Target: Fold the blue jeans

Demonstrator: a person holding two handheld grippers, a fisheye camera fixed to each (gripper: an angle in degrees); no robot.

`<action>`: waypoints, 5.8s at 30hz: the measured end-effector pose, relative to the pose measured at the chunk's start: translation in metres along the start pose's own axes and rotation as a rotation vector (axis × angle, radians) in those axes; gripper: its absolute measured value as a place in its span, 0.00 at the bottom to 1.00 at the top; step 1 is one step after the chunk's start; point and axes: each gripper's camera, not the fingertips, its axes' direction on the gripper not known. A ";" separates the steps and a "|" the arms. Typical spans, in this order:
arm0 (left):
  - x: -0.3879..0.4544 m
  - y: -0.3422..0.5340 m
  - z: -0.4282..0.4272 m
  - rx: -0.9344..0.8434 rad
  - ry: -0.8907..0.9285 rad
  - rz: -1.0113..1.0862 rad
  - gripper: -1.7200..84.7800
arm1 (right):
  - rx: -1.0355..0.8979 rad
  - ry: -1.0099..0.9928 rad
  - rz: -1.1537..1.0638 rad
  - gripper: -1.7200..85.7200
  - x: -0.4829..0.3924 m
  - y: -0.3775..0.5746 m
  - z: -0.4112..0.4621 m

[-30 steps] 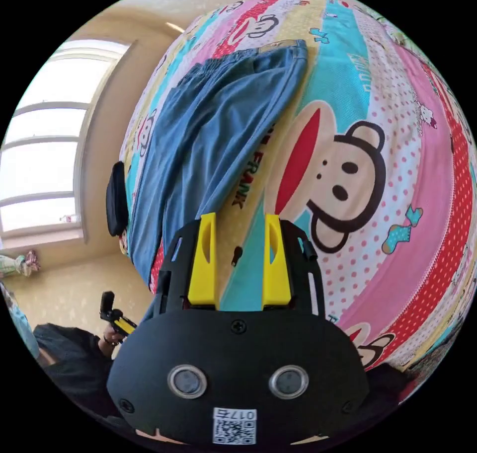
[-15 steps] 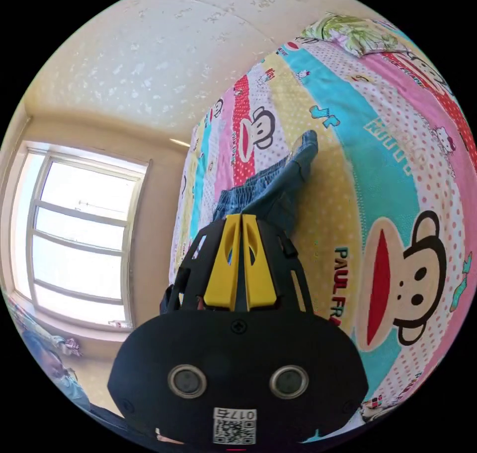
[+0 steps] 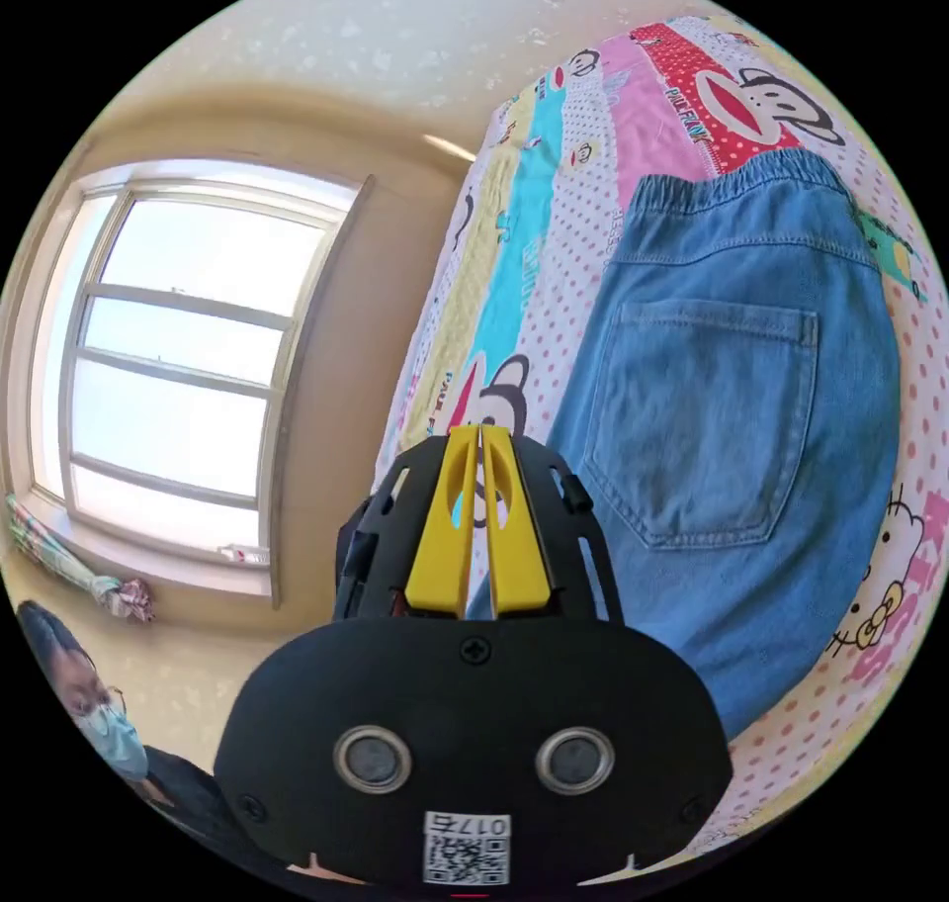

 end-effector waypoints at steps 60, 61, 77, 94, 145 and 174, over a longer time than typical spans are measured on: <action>-0.068 0.076 0.161 -0.319 -0.526 0.321 0.02 | -0.237 -0.351 0.362 0.06 0.096 0.443 0.068; -0.068 0.088 0.169 -0.340 -0.541 0.343 0.02 | -0.276 -0.311 0.334 0.06 0.090 0.445 0.053; -0.057 0.134 0.239 -0.313 -0.598 0.561 0.14 | -0.212 -0.072 0.318 0.14 0.099 0.480 -0.082; -0.122 0.118 0.310 -0.370 -0.651 0.493 0.18 | -0.087 -0.080 0.260 0.17 0.063 0.512 -0.083; 0.154 0.333 0.348 -0.455 -0.285 1.038 0.01 | 0.064 -0.260 -0.417 0.03 -0.358 0.453 -0.360; -0.155 0.205 0.338 -0.256 -0.583 0.325 0.17 | -0.590 0.182 0.424 0.20 -0.008 0.466 -0.171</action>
